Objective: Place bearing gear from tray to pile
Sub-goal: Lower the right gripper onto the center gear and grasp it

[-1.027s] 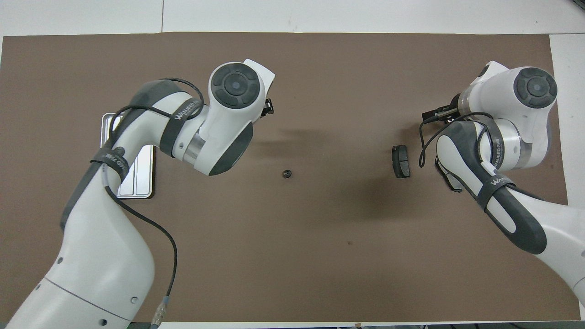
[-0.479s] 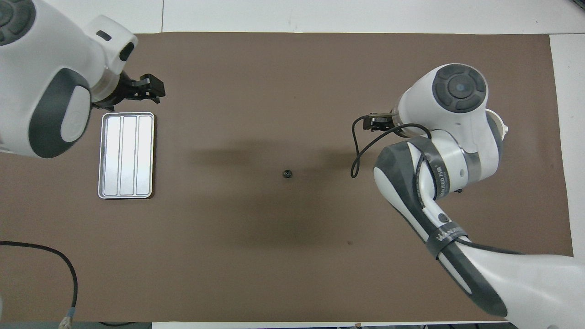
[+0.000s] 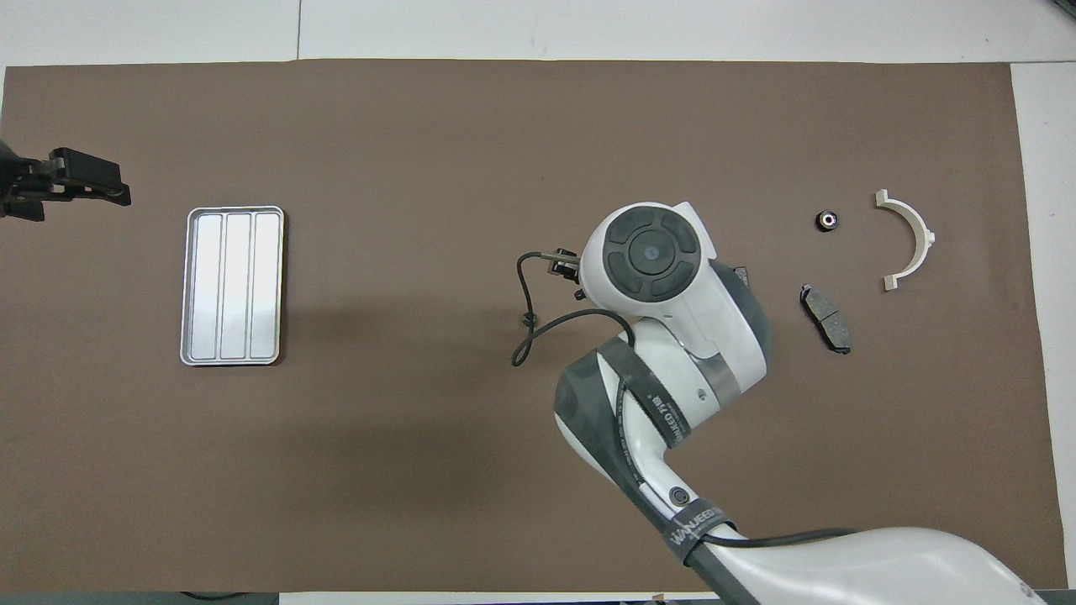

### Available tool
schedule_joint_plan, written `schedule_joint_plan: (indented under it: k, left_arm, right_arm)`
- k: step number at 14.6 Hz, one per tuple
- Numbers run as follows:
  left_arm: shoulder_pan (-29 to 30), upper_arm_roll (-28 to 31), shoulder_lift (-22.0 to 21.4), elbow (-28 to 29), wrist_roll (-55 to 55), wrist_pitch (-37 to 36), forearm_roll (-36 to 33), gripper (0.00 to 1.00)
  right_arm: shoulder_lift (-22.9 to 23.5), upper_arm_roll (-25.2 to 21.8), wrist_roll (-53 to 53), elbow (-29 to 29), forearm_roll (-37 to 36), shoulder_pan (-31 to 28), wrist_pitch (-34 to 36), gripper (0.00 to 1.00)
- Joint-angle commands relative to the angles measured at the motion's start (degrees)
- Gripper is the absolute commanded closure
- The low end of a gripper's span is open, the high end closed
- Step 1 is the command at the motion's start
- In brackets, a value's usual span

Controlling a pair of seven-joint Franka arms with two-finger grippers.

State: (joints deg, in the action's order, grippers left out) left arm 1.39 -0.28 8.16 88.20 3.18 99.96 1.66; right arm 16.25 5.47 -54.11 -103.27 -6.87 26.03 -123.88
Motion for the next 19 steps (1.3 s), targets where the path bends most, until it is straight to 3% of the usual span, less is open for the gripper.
schedule_joint_plan:
  k: [1, 2, 4, 6, 12, 19]
  left_arm:
    - [1.4, -0.2, -1.5, 1.5, -5.5, -4.4, 0.5, 0.0]
    - [2.6, -0.2, -3.7, 3.1, -8.3, -5.2, 0.5, 0.0]
    - [3.7, -0.1, -10.1, 12.1, -8.6, -0.9, 0.5, 0.0]
    - [2.9, -0.2, -12.2, 17.4, -7.8, 5.4, 0.5, 0.0]
    - [2.7, -0.4, -9.9, 13.8, -8.2, 3.0, 0.4, 0.0]
    - [3.3, -0.4, -8.6, 7.7, -9.9, -4.9, 0.1, 0.0]
  right_arm:
    - [1.6, -0.1, -3.9, 0.1, -0.2, 2.1, -2.3, 0.0]
    - [1.7, -0.1, -4.6, 0.1, -0.2, 2.5, -3.4, 0.0]
    - [3.9, -0.1, -5.4, 1.3, -0.2, 3.8, -4.4, 0.01]
    - [8.9, -0.2, -9.6, 5.8, -0.9, 6.2, -4.4, 0.02]
    - [15.2, -0.2, -11.4, 7.6, -1.1, 6.8, -10.0, 0.08]
    - [15.2, -0.2, -11.3, 6.9, -0.9, 6.9, -7.2, 0.13]
